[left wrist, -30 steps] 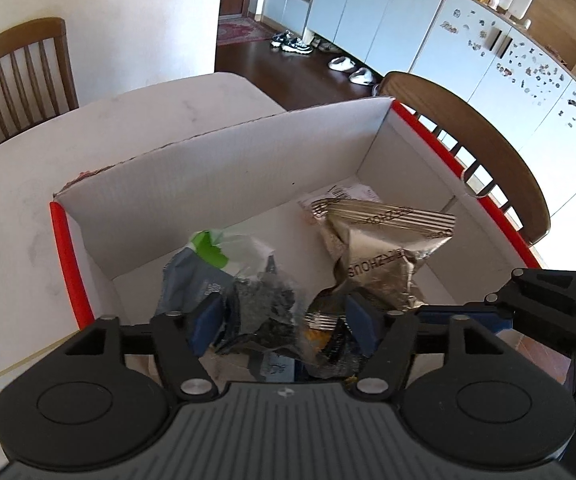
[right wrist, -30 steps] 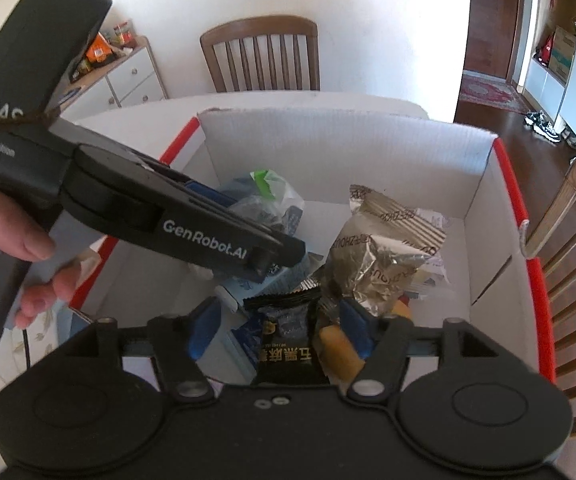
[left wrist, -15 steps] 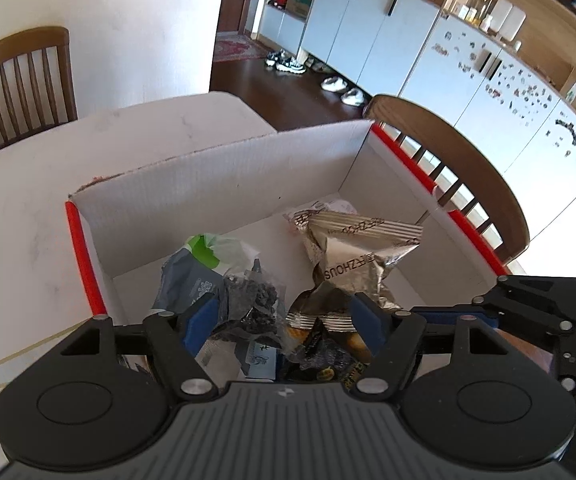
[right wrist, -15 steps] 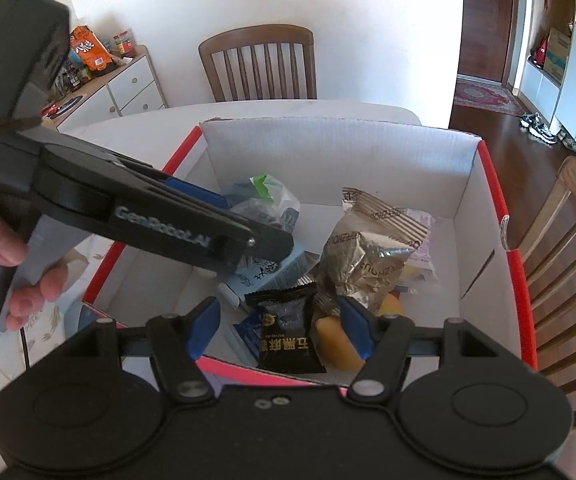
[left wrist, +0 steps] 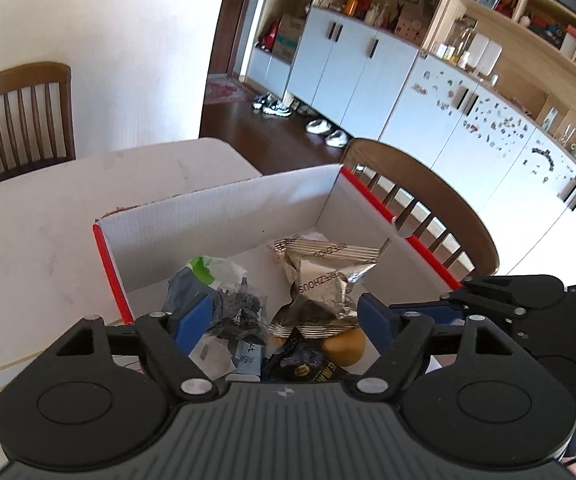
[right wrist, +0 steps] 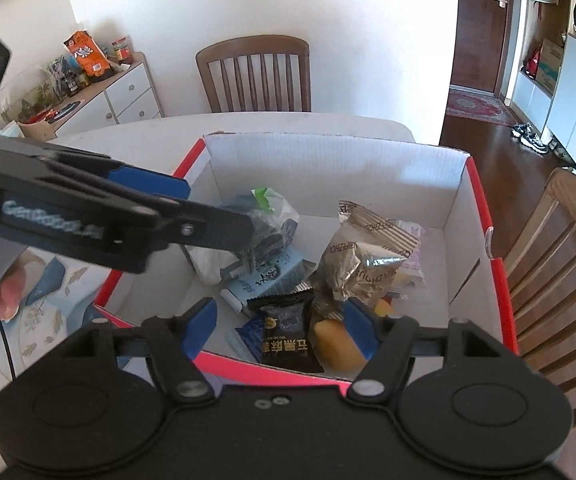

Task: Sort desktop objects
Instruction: 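Withdraw both grippers from the box back toward the remaining items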

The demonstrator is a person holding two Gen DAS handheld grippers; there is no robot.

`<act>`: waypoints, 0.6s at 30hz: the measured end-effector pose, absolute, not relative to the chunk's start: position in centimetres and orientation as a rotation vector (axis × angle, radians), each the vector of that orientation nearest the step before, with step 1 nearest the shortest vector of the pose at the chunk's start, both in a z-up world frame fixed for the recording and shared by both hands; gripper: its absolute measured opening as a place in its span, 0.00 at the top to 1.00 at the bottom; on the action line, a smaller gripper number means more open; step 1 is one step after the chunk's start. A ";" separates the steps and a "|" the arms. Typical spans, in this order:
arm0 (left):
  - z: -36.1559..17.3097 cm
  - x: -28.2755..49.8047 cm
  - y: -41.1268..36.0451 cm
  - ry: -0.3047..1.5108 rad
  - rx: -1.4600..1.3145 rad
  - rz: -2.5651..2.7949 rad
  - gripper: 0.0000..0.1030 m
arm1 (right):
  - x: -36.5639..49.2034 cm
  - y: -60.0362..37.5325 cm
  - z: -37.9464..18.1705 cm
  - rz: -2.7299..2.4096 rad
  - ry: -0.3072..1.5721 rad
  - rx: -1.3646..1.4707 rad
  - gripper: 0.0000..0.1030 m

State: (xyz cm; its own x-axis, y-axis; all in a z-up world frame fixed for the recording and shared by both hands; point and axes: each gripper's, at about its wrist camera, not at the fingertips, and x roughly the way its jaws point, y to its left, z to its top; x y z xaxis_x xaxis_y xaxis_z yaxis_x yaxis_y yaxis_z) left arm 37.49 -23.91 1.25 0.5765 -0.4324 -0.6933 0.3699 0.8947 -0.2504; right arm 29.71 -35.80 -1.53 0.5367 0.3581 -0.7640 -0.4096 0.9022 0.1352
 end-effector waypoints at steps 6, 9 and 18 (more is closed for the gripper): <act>2.1 35.7 -23.3 0.797 -0.061 -0.492 0.17 | 29.0 -35.6 -0.8 0.455 0.869 -0.064 0.29; 2.5 34.9 -22.8 0.781 -0.061 -0.502 0.15 | 28.5 -35.5 -0.5 0.451 0.859 -0.067 0.27; 3.6 31.5 -20.8 0.709 -0.057 -0.506 0.01 | 25.7 -34.4 0.4 0.427 0.798 -0.073 0.14</act>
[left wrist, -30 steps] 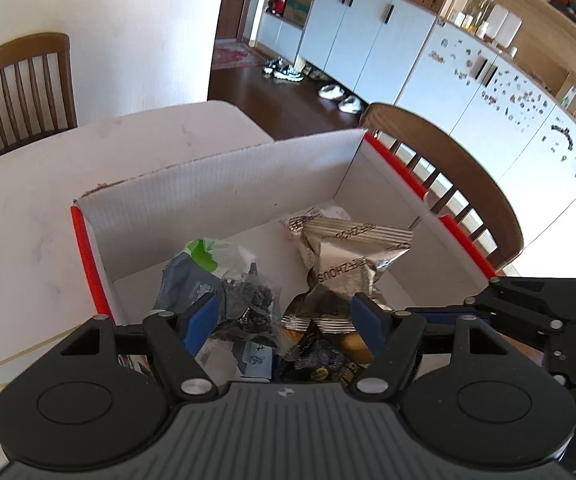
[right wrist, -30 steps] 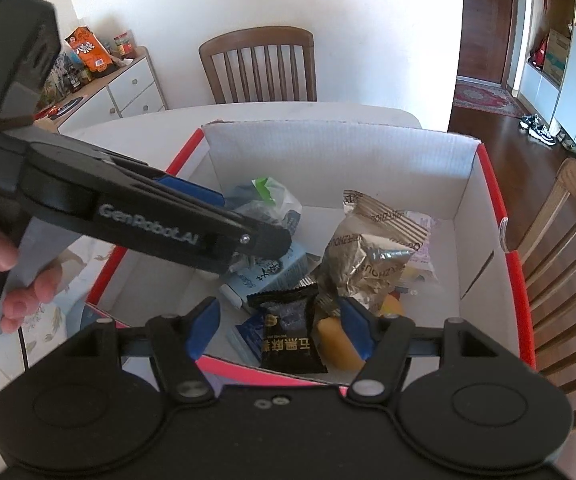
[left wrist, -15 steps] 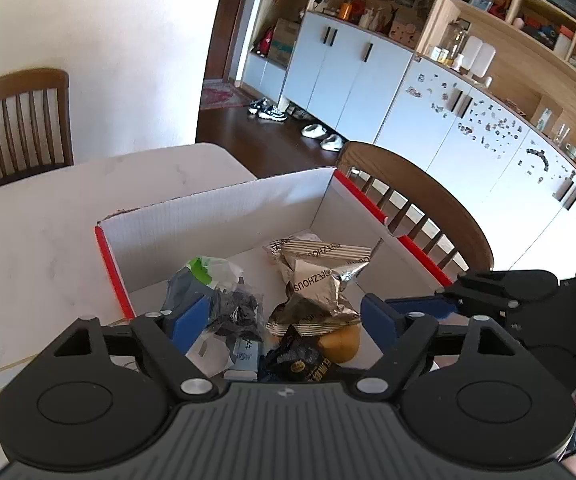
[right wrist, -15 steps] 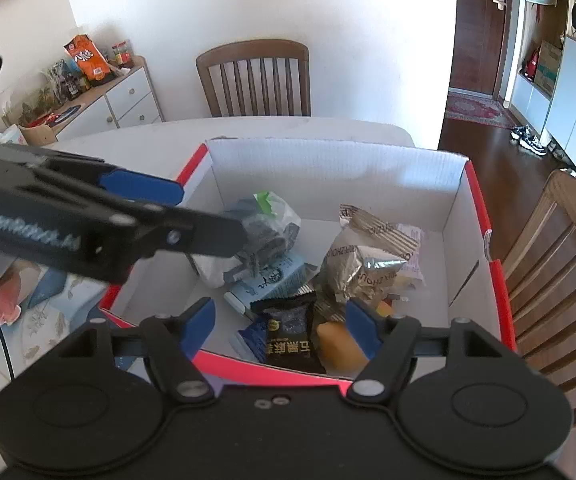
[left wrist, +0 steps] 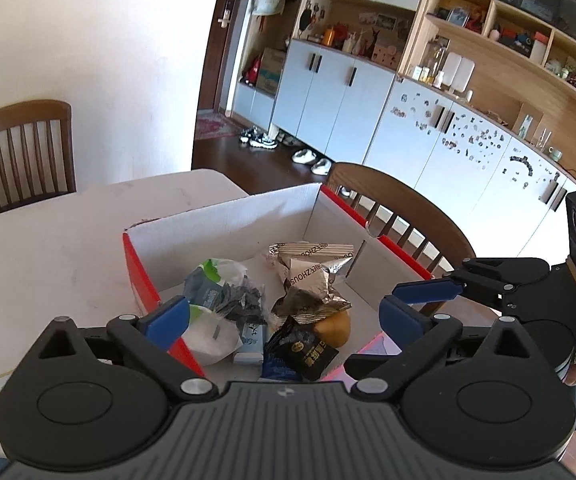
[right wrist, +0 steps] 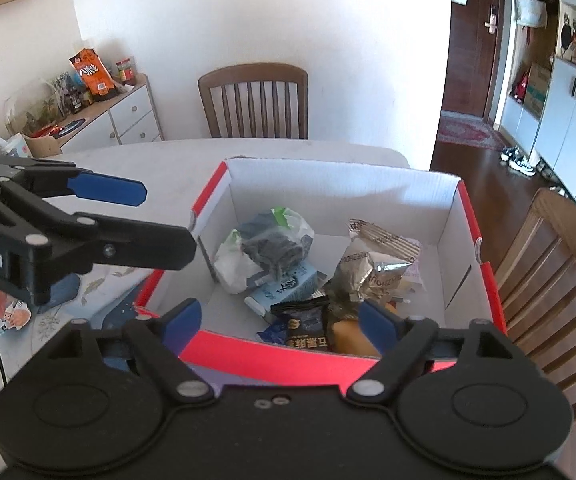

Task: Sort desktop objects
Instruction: 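Withdraw both grippers from the box back toward the remaining items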

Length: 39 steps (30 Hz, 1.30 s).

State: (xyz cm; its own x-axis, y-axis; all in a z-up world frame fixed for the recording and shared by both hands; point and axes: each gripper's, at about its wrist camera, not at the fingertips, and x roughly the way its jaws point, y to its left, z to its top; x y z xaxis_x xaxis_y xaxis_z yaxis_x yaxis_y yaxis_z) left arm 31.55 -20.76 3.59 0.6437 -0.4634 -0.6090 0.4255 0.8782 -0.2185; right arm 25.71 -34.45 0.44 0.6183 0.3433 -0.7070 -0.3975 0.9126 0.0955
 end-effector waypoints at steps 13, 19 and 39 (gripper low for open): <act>4.6 25.8 -15.0 0.641 -0.075 -0.462 0.01 | 21.5 -29.1 0.9 0.387 0.744 -0.092 0.06; 4.4 23.7 -10.8 0.644 -0.092 -0.424 0.01 | 19.8 -25.4 0.4 0.382 0.744 -0.077 0.06; 1.0 18.7 4.2 0.670 -0.115 -0.273 0.01 | 15.5 -11.4 -1.6 0.410 0.757 -0.083 0.06</act>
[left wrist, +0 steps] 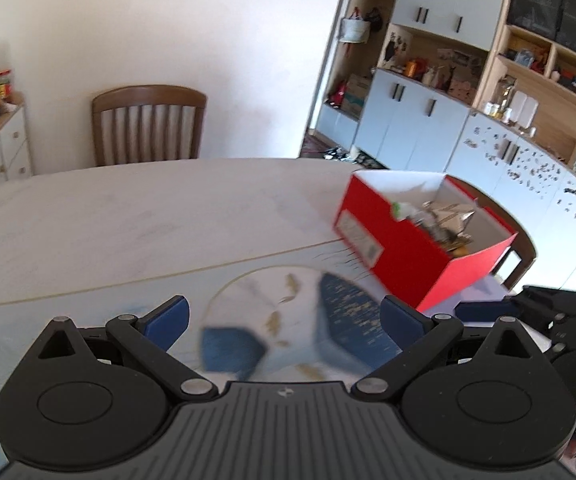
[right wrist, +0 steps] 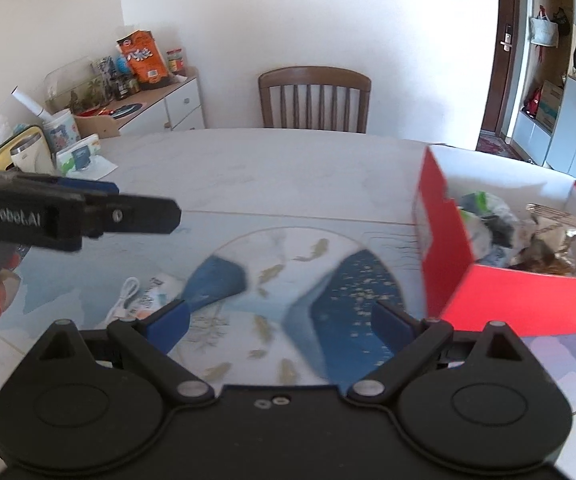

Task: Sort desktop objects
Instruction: 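Withdraw both grippers from the box back toward the remaining items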

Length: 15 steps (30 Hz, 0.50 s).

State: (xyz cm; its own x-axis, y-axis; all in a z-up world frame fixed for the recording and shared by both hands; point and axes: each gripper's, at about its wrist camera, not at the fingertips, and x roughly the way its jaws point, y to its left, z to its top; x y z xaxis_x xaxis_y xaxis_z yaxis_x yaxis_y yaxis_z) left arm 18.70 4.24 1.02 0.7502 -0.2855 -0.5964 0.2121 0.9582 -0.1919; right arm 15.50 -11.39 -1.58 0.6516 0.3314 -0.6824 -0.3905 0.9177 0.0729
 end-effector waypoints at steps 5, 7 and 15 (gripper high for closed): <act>-0.4 17.8 7.3 0.683 -0.102 -0.206 0.01 | 15.5 -8.6 -2.0 0.424 0.765 -0.093 0.06; -0.9 17.7 8.4 0.696 -0.113 -0.197 0.01 | 15.6 -7.7 -2.2 0.428 0.768 -0.095 0.06; -3.0 17.2 11.0 0.728 -0.129 -0.171 0.01 | 15.7 -4.7 -3.0 0.436 0.777 -0.088 0.06</act>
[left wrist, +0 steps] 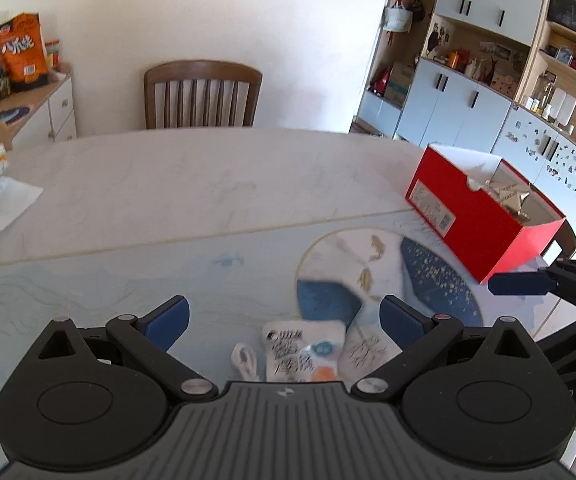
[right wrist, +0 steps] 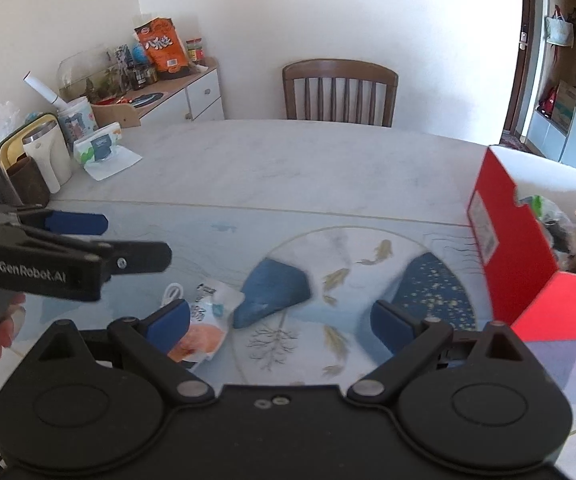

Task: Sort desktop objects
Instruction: 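Withdraw both grippers from the box back toward the remaining items, then grasp the white sausage packet with the right gripper while the left grasps the white cable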

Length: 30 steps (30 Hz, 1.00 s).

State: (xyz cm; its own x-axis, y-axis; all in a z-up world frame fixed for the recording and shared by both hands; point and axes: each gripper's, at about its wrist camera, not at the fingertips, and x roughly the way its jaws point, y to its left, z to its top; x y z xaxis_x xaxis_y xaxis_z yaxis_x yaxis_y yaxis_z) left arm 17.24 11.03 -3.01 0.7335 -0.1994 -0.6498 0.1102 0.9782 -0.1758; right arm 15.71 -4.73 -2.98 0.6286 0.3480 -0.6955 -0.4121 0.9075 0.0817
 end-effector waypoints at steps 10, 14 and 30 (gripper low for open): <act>-6.0 17.4 13.4 0.789 -0.152 -0.110 0.01 | 16.3 -2.3 -4.5 0.447 0.804 -0.102 0.06; -7.5 17.9 13.9 0.824 -0.151 -0.090 0.02 | 17.0 -1.6 -5.2 0.424 0.815 -0.103 0.07; -10.0 17.9 14.3 0.825 -0.115 -0.062 0.08 | 20.2 0.2 -8.0 0.409 0.907 -0.050 0.14</act>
